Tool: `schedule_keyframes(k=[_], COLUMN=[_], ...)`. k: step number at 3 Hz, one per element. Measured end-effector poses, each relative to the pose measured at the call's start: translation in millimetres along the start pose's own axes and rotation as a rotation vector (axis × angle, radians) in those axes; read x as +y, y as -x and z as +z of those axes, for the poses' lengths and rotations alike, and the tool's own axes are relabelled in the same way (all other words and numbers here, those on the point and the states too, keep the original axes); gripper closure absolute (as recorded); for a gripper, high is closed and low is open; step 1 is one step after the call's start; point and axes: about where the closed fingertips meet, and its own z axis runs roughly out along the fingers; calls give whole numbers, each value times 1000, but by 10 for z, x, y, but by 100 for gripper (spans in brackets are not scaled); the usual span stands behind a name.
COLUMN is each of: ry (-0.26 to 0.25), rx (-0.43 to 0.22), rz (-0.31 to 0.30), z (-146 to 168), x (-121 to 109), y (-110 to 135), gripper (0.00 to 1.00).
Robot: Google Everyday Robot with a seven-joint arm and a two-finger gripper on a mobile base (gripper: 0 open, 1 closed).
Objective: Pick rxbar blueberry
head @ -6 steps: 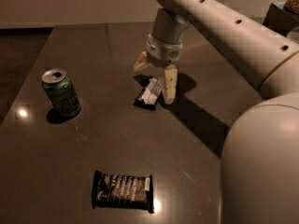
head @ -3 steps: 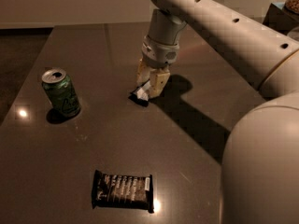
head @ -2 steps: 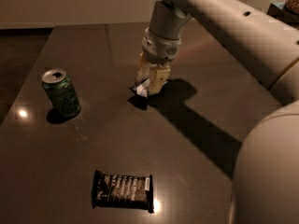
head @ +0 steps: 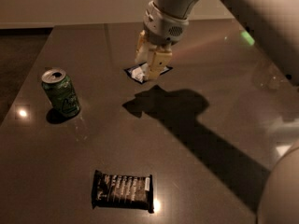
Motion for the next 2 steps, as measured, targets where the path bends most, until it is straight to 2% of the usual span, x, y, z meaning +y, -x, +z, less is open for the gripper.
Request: schedule_keyframes(k=[1, 2], ry=[-32, -62], rx=[-14, -56], rz=[13, 68], z=[-196, -283], x=[11, 48], y=[118, 158], gripper=[100, 100])
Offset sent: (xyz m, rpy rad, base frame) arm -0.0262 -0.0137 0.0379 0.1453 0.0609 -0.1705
